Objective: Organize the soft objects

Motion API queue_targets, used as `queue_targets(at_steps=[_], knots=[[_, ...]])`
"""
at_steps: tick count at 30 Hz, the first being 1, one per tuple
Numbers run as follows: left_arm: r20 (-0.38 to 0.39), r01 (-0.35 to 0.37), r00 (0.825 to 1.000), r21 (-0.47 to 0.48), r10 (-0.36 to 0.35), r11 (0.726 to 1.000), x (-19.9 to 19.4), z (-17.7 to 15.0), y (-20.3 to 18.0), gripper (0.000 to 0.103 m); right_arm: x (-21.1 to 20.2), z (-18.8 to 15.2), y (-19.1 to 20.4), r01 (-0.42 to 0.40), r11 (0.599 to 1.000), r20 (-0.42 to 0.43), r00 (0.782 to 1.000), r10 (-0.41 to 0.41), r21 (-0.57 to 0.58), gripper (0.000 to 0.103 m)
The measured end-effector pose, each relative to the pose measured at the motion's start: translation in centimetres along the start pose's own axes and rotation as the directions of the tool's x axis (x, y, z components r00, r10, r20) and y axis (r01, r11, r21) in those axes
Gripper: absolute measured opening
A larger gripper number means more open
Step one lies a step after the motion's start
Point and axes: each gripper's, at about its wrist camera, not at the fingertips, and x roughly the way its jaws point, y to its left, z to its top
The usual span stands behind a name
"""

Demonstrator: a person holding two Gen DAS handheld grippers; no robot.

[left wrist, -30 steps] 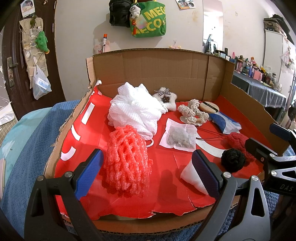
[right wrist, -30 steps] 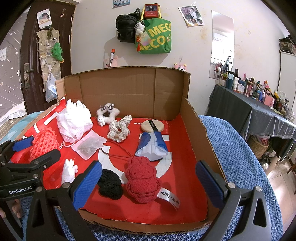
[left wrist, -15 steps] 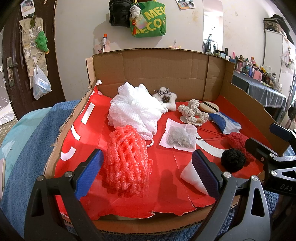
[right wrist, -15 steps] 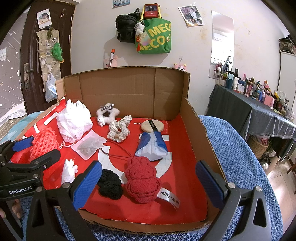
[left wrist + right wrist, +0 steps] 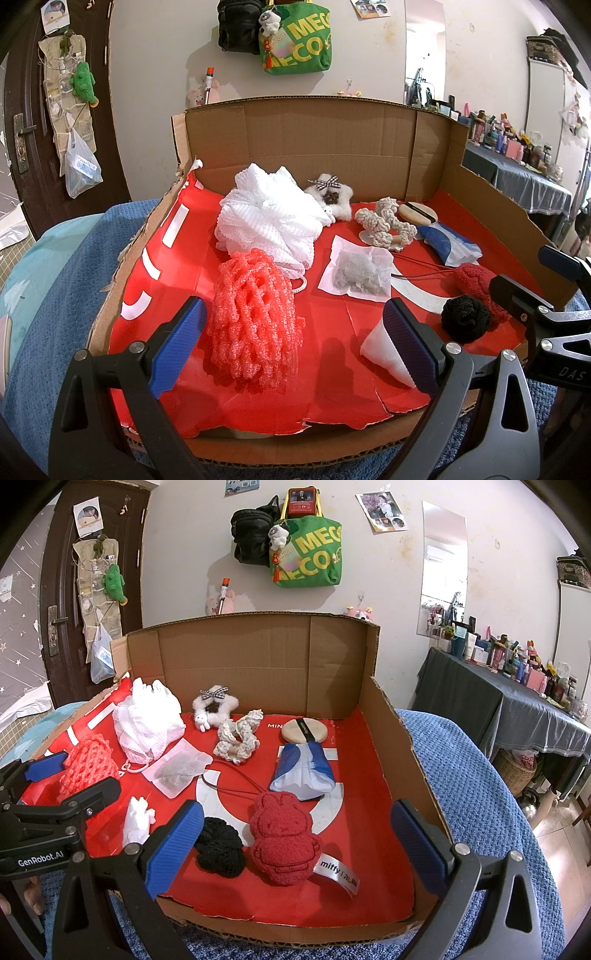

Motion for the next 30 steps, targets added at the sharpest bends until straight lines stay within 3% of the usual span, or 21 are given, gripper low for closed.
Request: queue_targets(at_steps=[22, 30], knots=[[0.004, 0.012, 1.000, 0.003, -0.012, 1.000, 0.0, -0.1, -0.1, 0.098, 0.0, 0.0, 0.0, -0.007, 1.000, 0.005, 1.000, 0.007, 0.000, 0.103], [0.109, -0.023, 0.994, 0.043, 0.018, 0.999, -4.9, -0.2, -0.8, 0.098, -2.8, 0.4, -0.6, -0.019, 0.999, 0.047, 0.999, 0.017, 0.043, 0.103]])
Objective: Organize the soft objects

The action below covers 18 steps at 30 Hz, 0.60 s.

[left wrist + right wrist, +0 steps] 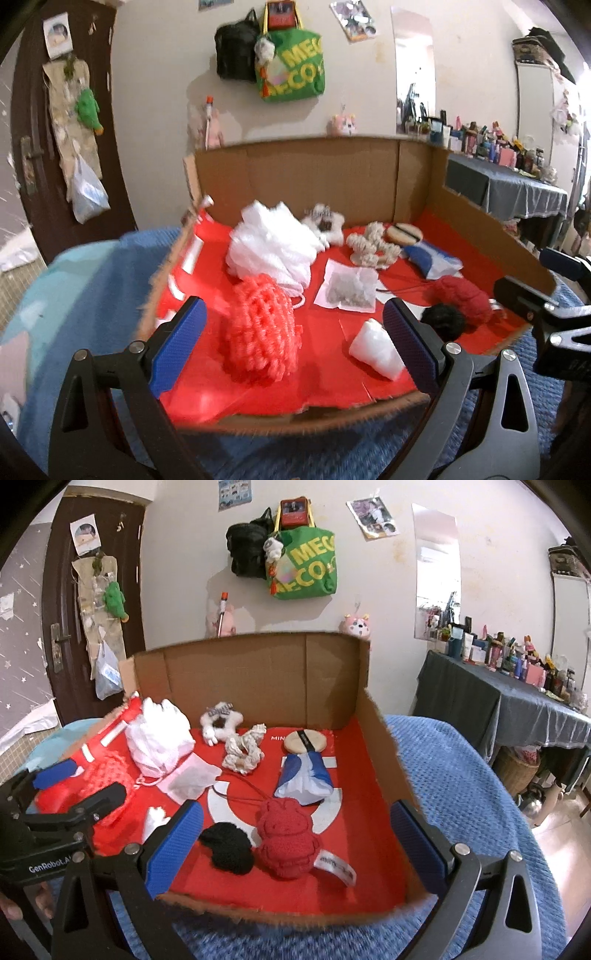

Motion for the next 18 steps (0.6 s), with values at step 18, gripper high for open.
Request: queue_targets(at_steps=[18], knots=[[-0.281, 0.073, 0.955, -0.084, -0.094, 0.994, -2.6, -7.1, -0.4, 0.098, -4.6, -6.4, 0.6, 0.043, 0.999, -0.202, 0.978, -0.046, -0.019, 0.103]])
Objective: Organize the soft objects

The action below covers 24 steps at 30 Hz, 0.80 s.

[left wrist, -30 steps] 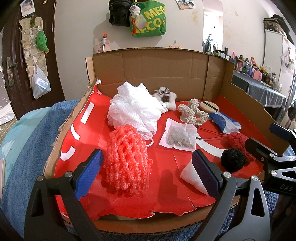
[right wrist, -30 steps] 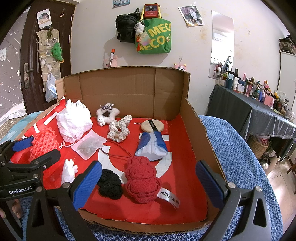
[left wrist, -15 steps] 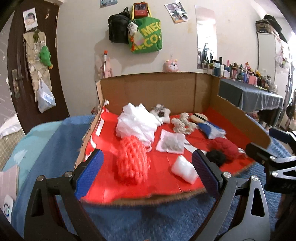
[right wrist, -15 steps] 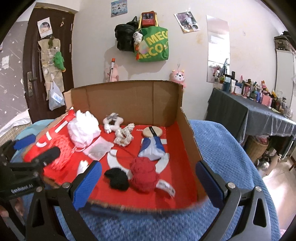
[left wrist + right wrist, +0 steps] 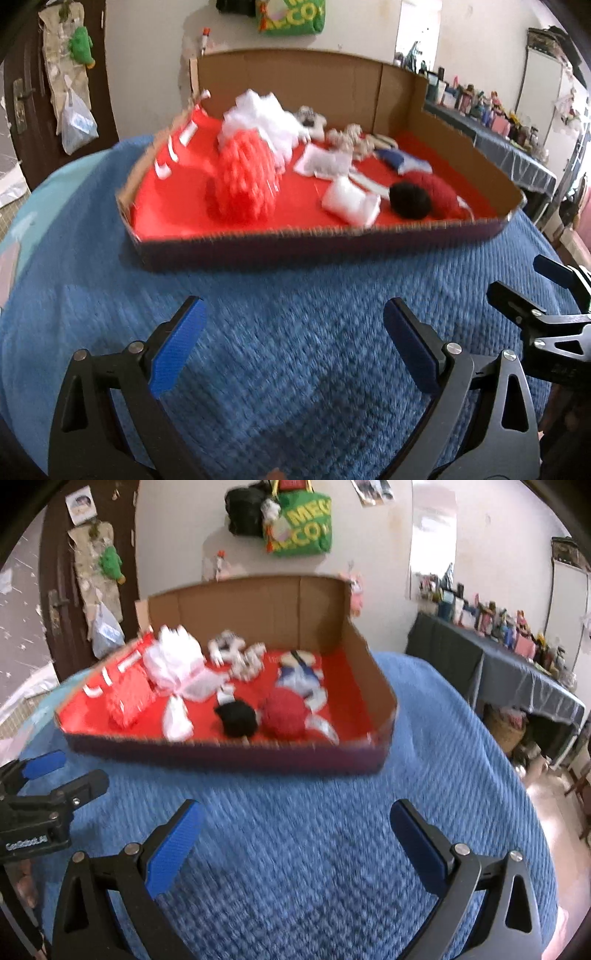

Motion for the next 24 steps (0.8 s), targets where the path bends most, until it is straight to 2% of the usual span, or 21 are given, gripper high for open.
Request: queue_targets(at_steps=[7, 12, 16, 24], knots=[[-0.072, -0.047, 0.996, -0.005, 0.047, 0.999, 1.5, -1.1, -0.3, 0.098, 1.7, -1.5, 0.3, 0.030, 1.000, -0.092, 0.995, -0.031, -0.008, 0.103], [-0.077, -0.080, 0.994, 0.010, 0.081, 0.997, 1.8, -1.1, -0.5, 0.100, 3.0, -1.7, -0.1, 0.036, 0.999, -0.160, 0.986, -0.034, 0.011, 0.103], [-0.080, -0.096, 0.992, 0.013, 0.097, 0.995, 2.2, -1.2, -0.6, 0.103, 3.4, -1.9, -0.2, 0.041, 0.999, -0.181, 0.983, -0.036, 0.020, 0.103], [-0.096, -0.087, 0.992, 0.002, 0.086, 0.996, 2.9, -1.2, -0.2, 0.103, 3.4, -2.0, -0.2, 0.047, 0.999, -0.177, 0.983, -0.042, 0.021, 0.103]])
